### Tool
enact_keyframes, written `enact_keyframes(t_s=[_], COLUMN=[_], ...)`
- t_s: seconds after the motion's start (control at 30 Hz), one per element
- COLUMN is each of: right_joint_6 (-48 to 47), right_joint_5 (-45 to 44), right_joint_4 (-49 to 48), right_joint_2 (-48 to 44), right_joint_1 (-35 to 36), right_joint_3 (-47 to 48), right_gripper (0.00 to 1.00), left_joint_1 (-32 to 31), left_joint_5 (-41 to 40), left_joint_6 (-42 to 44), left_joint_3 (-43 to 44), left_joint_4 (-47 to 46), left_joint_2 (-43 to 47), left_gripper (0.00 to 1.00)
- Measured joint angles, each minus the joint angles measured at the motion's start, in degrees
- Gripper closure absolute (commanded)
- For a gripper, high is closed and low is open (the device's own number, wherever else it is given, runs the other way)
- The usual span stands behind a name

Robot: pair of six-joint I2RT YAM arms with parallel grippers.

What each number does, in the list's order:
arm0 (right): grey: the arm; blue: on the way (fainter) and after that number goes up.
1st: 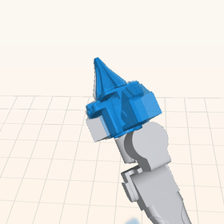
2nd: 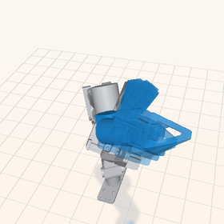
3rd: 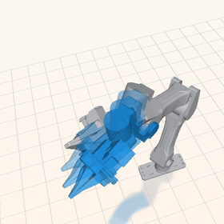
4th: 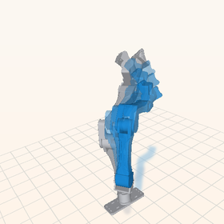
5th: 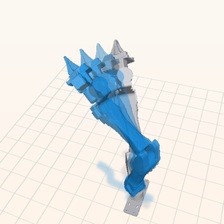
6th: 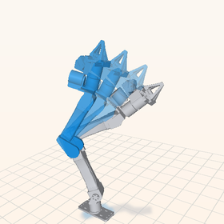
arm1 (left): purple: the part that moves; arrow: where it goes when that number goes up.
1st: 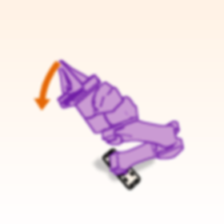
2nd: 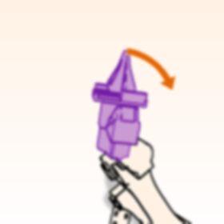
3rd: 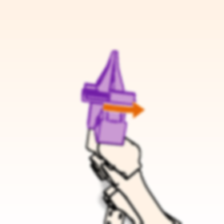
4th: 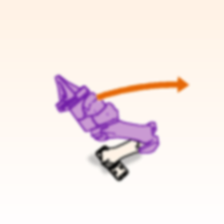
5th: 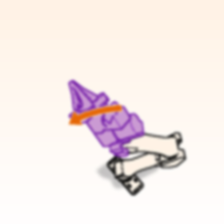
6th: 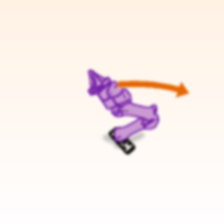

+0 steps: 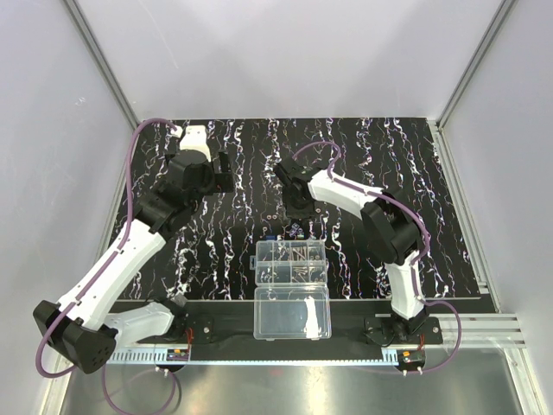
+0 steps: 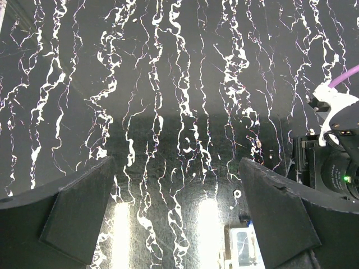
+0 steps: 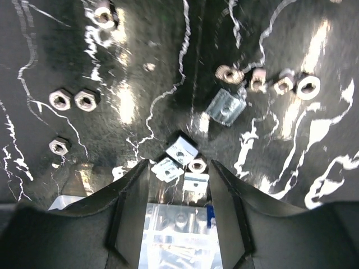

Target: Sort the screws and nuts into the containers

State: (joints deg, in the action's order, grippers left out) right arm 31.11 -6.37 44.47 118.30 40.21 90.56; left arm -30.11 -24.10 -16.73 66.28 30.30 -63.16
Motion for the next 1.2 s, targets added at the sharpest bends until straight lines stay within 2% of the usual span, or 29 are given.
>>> enact_keyframes(t_s=[0.27,0.47,0.73,0.87,1.2], right_joint_6=[7.61,10.49,11.56,11.63,11.78], right_joint_5=[-0.04,0.04,0.24,0.22,-0.02], right_joint_4=[4.04,5.44,5.03,5.09,5.38], right_joint_2=[0.83,2.16,4.09,5.01,5.42], right_joint_1=[0.02,0.02,0.02,0.04,0.04], right_joint_3=[1.09,2.12,3.91,5.46,5.62], right_gripper=[0.47,0.52,0.55,0.6,0.66], left_joint_1=[0.0,0.0,-0.5,-1.22,-2.47], left_joint_5=[0.0,-0.39,-0.92,-1.38,-2.75], left_joint_6=[0.0,0.02,0.11,0.31,0.59], left_joint_3=[-0.02,0.0,0.0,0.0,0.0], left_joint_4=[0.0,0.0,-0.02,-0.04,-0.04], left_joint_2=[0.07,0.22,0.94,0.94,0.92], left_gripper=[0.01,0.01,0.01,0.01,0.01])
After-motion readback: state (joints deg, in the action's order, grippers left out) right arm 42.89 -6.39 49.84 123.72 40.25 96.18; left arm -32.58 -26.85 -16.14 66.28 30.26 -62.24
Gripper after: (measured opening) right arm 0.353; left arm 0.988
